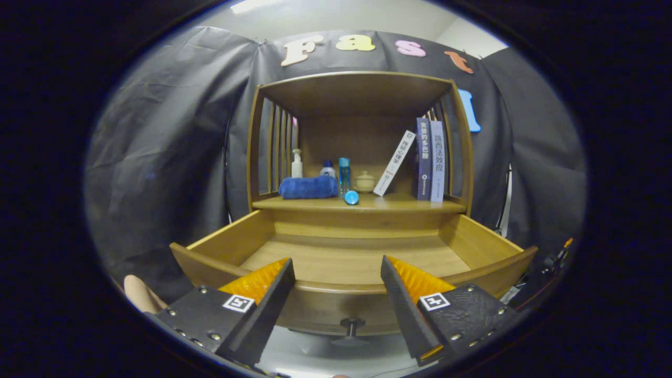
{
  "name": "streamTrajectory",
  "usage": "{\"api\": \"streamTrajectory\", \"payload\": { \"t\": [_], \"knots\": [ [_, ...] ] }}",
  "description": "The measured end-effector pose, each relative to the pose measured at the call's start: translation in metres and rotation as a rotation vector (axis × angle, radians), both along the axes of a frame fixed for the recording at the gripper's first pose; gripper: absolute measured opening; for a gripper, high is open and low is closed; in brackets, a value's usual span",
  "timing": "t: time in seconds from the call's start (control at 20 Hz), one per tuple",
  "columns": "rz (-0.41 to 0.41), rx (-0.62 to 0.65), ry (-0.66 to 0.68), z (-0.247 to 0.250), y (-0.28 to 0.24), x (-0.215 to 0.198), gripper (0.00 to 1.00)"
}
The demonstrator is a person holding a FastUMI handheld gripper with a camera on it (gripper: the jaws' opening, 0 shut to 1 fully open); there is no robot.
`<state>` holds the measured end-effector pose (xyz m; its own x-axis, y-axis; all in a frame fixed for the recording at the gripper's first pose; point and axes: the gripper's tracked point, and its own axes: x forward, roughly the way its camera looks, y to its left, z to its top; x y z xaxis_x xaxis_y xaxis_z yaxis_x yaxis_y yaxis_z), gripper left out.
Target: Pull open the drawer, take out the items inside it, and place them on the countertop above the cabinet.
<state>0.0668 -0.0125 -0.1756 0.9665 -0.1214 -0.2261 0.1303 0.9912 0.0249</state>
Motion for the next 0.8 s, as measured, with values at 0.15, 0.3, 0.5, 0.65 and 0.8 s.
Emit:
{"api": "streamTrajectory", "payload": {
  "t": [0.15, 0.3, 0.5, 0.65, 0.8],
  "knots": [
    [0.015, 0.008, -0.017, 0.003, 0.008, 0.000, 0.98],
    [0.018, 0.024, -0.029, 0.004, 0.009, -0.001, 0.99],
    [-0.013, 0.060, -0.026, 0.000, -0.002, -0.001, 0.98],
    [-0.043, 0.109, -0.037, 0.007, -0.008, -0.006, 0.99],
    [-0.056, 0.115, -0.050, 0.011, -0.009, -0.006, 1.00]
  ]
}}
